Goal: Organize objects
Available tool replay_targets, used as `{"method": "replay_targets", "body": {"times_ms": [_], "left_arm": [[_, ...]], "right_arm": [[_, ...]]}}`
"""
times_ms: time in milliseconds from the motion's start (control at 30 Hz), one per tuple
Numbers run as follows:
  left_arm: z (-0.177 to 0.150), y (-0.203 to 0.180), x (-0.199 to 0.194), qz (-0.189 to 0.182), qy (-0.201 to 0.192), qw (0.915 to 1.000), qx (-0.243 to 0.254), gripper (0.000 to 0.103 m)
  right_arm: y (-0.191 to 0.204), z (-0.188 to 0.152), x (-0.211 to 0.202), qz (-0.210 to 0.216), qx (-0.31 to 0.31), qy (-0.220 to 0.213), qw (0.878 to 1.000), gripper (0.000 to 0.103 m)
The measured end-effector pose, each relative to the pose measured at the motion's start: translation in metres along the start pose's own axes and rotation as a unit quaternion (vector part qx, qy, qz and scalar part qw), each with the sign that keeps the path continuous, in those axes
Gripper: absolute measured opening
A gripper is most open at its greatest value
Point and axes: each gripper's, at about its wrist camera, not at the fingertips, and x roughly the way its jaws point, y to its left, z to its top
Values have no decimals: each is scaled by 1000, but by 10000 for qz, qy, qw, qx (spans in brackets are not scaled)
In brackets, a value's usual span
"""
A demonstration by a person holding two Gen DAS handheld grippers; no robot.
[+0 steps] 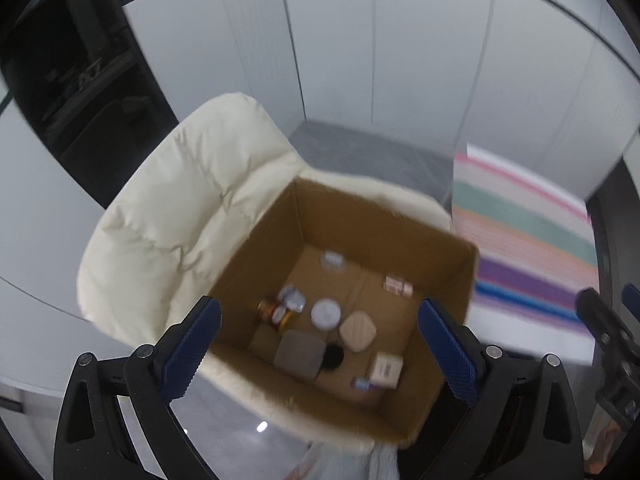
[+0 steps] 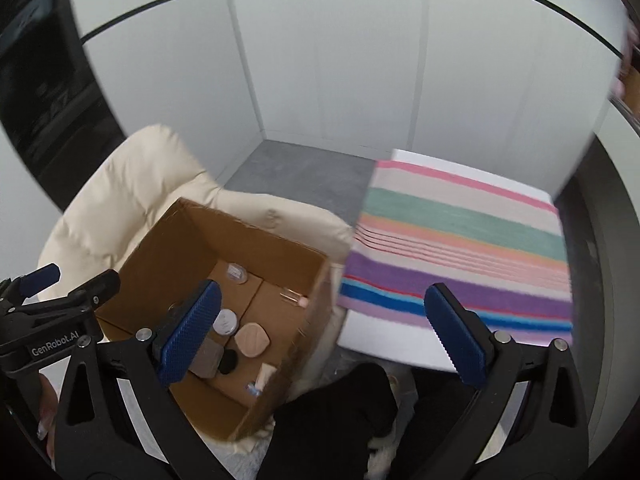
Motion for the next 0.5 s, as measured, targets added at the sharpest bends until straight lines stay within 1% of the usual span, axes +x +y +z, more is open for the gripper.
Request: {"method": "replay_targets", "body": {"times_ms": [33, 67, 133, 167, 200, 267, 333, 367, 433, 500], "left_arm": [[1, -6, -7, 17, 153, 9998, 133, 100], [0, -12, -16, -75, 178, 9995, 250, 100], [-4, -19, -31, -222, 190, 9990, 343, 100], [-7, -23, -40, -260, 186, 9988, 377, 100], [-9, -26, -45, -254, 185, 9987, 406, 100], [-16, -36, -59, -362, 192, 9974, 592, 100], [-25, -49, -72, -513, 183, 9948, 862, 100], [-29, -55, -77, -500, 152, 9937, 991, 100], [-35, -64, -87, -372, 11, 9922, 1188, 100], [-39, -68, -93, -316, -63, 9911, 1288, 100]], "right_arm": [[-5, -2, -10, -41, 126, 45, 9999, 103], [-13, -5, -22, -57, 279, 153, 9995, 103], [-22, -10, -38, -130, 522, 333, 9980, 103], [-27, -12, -47, -281, 675, 511, 9960, 103], [-31, -15, -52, -335, 768, 656, 9943, 103], [-35, -22, -61, -257, 894, 838, 9921, 103], [-38, -30, -69, -346, 974, 987, 9897, 103], [-40, -34, -74, -374, 1010, 1083, 9883, 103], [-44, -39, -83, -423, 1081, 1094, 9872, 103], [-49, -42, -95, -549, 1140, 902, 9879, 103]]}}
